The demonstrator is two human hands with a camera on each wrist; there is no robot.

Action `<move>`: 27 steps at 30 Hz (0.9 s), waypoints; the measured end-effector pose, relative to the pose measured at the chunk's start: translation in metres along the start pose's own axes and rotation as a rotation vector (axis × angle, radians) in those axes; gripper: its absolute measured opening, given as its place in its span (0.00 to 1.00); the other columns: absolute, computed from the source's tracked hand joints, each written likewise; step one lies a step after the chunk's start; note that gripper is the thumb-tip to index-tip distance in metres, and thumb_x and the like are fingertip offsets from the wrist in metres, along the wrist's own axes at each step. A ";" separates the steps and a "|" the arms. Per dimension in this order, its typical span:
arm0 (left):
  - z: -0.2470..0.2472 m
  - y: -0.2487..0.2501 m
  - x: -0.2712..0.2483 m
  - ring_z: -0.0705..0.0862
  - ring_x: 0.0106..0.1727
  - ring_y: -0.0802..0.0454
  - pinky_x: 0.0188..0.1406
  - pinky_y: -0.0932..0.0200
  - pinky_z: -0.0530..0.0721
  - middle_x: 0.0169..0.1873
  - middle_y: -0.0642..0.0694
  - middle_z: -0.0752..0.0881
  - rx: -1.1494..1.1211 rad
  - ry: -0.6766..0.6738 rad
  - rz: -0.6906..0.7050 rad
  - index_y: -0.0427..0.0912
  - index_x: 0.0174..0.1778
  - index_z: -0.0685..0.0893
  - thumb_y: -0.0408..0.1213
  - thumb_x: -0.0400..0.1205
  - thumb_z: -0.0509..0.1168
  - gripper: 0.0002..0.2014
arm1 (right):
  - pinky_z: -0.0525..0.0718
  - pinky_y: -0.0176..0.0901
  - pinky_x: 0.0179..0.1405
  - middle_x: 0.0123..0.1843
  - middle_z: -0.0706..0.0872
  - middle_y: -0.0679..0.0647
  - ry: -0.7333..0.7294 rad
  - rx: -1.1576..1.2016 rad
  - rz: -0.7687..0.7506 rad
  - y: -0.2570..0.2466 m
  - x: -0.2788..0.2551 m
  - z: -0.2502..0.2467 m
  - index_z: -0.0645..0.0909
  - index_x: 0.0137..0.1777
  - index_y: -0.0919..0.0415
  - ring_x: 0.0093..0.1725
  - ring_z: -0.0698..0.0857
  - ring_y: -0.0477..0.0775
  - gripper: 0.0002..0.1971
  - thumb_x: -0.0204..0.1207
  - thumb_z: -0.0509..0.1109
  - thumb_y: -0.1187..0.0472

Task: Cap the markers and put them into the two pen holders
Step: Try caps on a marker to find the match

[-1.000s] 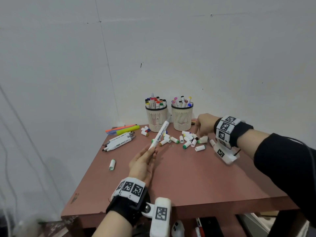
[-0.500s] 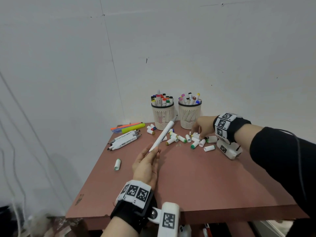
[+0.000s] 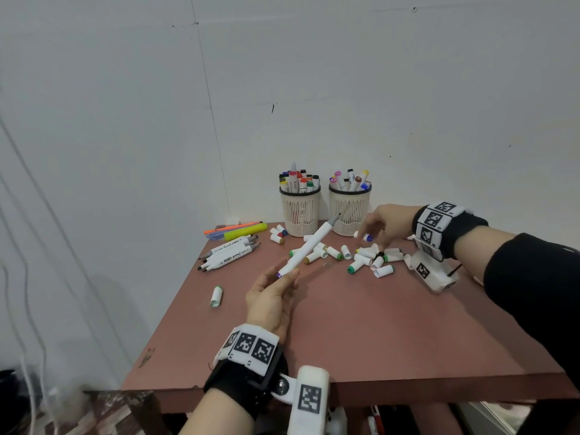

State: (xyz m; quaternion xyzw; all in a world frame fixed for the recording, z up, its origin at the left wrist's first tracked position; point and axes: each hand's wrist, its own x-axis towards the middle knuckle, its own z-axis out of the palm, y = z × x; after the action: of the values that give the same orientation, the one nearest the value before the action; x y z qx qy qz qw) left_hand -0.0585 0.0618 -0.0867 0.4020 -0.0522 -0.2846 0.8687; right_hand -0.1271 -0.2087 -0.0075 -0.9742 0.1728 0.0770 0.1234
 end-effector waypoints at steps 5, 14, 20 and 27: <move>0.000 0.000 0.001 0.84 0.32 0.56 0.31 0.71 0.84 0.40 0.41 0.86 -0.019 0.013 -0.005 0.38 0.45 0.84 0.16 0.75 0.66 0.12 | 0.75 0.27 0.40 0.41 0.86 0.52 0.084 0.018 -0.023 0.009 -0.013 0.001 0.85 0.49 0.49 0.41 0.80 0.48 0.13 0.70 0.77 0.67; 0.000 0.000 0.000 0.86 0.29 0.59 0.32 0.71 0.85 0.42 0.40 0.86 -0.043 0.034 -0.005 0.38 0.47 0.84 0.17 0.75 0.65 0.12 | 0.71 0.27 0.34 0.38 0.79 0.45 0.046 -0.221 0.117 0.022 -0.024 0.005 0.84 0.60 0.56 0.42 0.77 0.48 0.14 0.74 0.73 0.62; 0.000 0.000 0.000 0.87 0.33 0.57 0.32 0.71 0.85 0.42 0.40 0.86 -0.030 0.030 -0.002 0.38 0.46 0.84 0.17 0.76 0.65 0.12 | 0.70 0.24 0.37 0.49 0.82 0.46 -0.036 -0.255 0.082 0.016 -0.028 0.009 0.82 0.65 0.49 0.46 0.77 0.42 0.20 0.77 0.67 0.68; 0.000 0.000 -0.001 0.87 0.33 0.56 0.32 0.71 0.85 0.42 0.39 0.86 -0.033 0.030 -0.004 0.38 0.46 0.83 0.17 0.76 0.65 0.12 | 0.71 0.22 0.36 0.59 0.85 0.48 0.019 -0.148 0.046 0.017 -0.024 0.006 0.80 0.67 0.47 0.40 0.77 0.36 0.27 0.75 0.61 0.76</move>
State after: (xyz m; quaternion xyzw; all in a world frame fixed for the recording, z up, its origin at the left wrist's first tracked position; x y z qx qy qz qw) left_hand -0.0597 0.0622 -0.0864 0.3919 -0.0334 -0.2813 0.8753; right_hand -0.1560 -0.2152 -0.0127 -0.9771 0.1900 0.0833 0.0479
